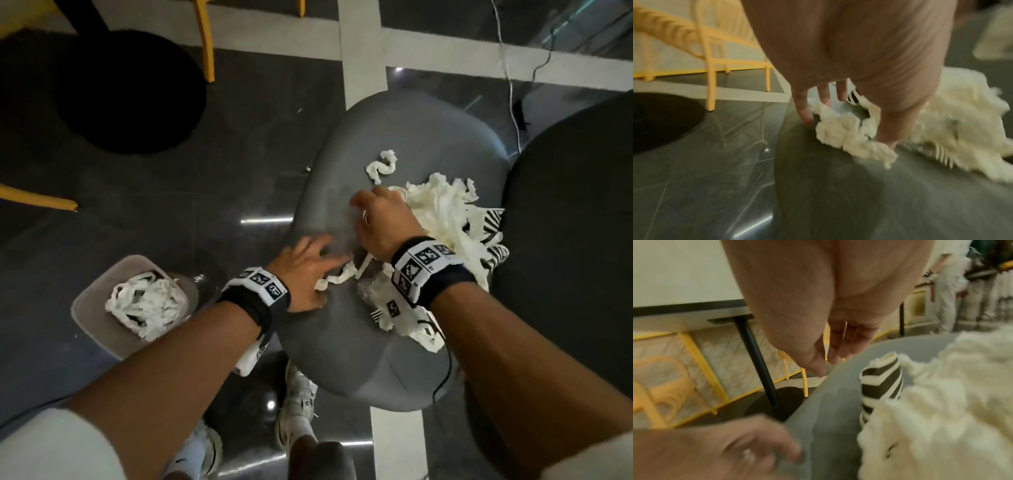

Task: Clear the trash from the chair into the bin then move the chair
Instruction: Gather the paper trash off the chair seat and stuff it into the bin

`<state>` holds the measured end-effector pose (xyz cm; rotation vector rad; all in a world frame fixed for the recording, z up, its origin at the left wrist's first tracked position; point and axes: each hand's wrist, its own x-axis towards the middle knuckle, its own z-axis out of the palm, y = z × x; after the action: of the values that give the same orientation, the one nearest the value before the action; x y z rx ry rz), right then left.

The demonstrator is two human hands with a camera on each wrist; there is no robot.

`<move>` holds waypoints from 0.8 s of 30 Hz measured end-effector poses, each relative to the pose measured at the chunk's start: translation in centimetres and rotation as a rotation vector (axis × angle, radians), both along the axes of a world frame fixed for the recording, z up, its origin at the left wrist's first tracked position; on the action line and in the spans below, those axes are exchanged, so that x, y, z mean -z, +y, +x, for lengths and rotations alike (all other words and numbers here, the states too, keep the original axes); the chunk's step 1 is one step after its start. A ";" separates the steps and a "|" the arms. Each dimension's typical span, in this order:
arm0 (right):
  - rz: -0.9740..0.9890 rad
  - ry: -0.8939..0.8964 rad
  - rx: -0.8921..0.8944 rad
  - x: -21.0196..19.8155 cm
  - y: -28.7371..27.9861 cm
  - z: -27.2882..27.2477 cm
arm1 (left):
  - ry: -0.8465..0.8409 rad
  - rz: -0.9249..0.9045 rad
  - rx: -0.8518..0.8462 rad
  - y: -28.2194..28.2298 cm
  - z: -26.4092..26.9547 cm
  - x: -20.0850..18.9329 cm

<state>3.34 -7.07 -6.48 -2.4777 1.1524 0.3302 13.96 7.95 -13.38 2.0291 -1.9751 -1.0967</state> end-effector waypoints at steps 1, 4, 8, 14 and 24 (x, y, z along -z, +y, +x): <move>-0.077 0.071 -0.072 -0.1 -1.2 -0.4 | -0.071 0.017 0.100 -0.4 -0.9 0.5; -0.216 0.292 -0.222 0.1 -4.4 -1.3 | -0.169 0.020 0.231 -1.2 -2.3 1.9; -0.165 0.368 -0.236 1.6 -7.5 -1.4 | -0.016 0.026 0.140 -2.8 -1.8 2.6; 0.006 0.251 -0.105 2.3 -11.0 0.4 | 0.156 -0.102 -0.352 -5.2 -0.3 3.2; 0.113 0.279 0.100 3.3 -13.7 4.8 | 0.284 -0.099 -0.762 -2.5 3.4 3.1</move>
<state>8.18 -20.79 -9.74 -2.3180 1.3210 0.7095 17.34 5.49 -16.44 2.1214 -0.9507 -0.9863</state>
